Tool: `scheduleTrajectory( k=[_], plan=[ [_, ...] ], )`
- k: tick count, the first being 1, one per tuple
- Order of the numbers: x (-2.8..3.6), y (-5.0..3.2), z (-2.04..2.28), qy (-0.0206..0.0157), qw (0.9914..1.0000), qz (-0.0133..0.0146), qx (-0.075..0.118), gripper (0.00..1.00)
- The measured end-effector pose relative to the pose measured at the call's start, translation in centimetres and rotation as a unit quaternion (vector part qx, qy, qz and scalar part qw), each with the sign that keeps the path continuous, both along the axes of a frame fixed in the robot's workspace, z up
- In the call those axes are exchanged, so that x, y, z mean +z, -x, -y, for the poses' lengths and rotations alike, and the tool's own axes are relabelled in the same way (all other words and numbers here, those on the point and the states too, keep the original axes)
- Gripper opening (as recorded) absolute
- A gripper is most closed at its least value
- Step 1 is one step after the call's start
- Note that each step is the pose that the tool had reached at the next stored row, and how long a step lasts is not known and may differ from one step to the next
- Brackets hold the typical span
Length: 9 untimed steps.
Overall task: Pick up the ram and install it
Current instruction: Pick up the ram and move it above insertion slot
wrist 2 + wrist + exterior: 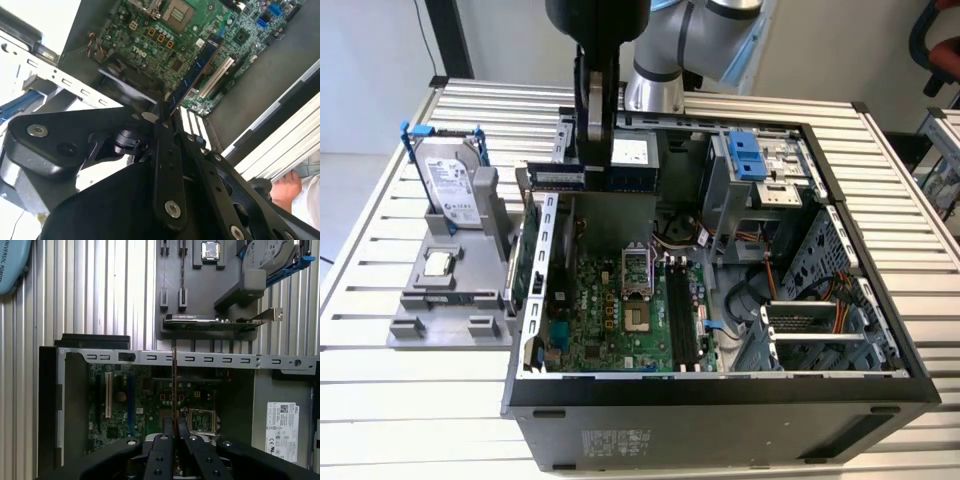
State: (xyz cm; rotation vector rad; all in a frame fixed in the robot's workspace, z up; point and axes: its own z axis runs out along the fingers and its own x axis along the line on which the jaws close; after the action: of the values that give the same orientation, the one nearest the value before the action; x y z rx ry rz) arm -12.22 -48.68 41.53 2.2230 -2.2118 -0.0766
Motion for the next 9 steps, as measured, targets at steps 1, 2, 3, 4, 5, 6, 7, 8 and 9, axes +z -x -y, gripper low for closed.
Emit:
scheduleTrajectory(
  k=[1, 2, 3, 4, 5, 6, 7, 8, 9],
  plan=[
    [0.0, -0.28, 0.0, 0.0, 1.0, 0.0, 0.0, 0.0],
    [0.0, -0.55, 0.0, 0.0, 1.0, 0.0, 0.0, 0.0],
    [0.0, -0.78, 0.0, 0.0, 1.0, 0.0, 0.0, 0.0],
    [0.0, -1.03, 0.0, 0.0, 1.0, 0.0, 0.0, 0.0],
    [0.0, -1.28, 0.0, 0.0, 1.0, 0.0, 0.0, 0.0],
    [0.0, -1.54, 0.0, 0.0, 1.0, 0.0, 0.0, 0.0],
    [0.0, -1.79, 0.0, 0.0, 1.0, 0.0, 0.0, 0.0],
    [0.0, -2.07, 0.0, 0.0, 1.0, 0.0, 0.0, 0.0],
    [0.0, -2.34, 0.0, 0.0, 1.0, 0.0, 0.0, 0.0]
  ],
)
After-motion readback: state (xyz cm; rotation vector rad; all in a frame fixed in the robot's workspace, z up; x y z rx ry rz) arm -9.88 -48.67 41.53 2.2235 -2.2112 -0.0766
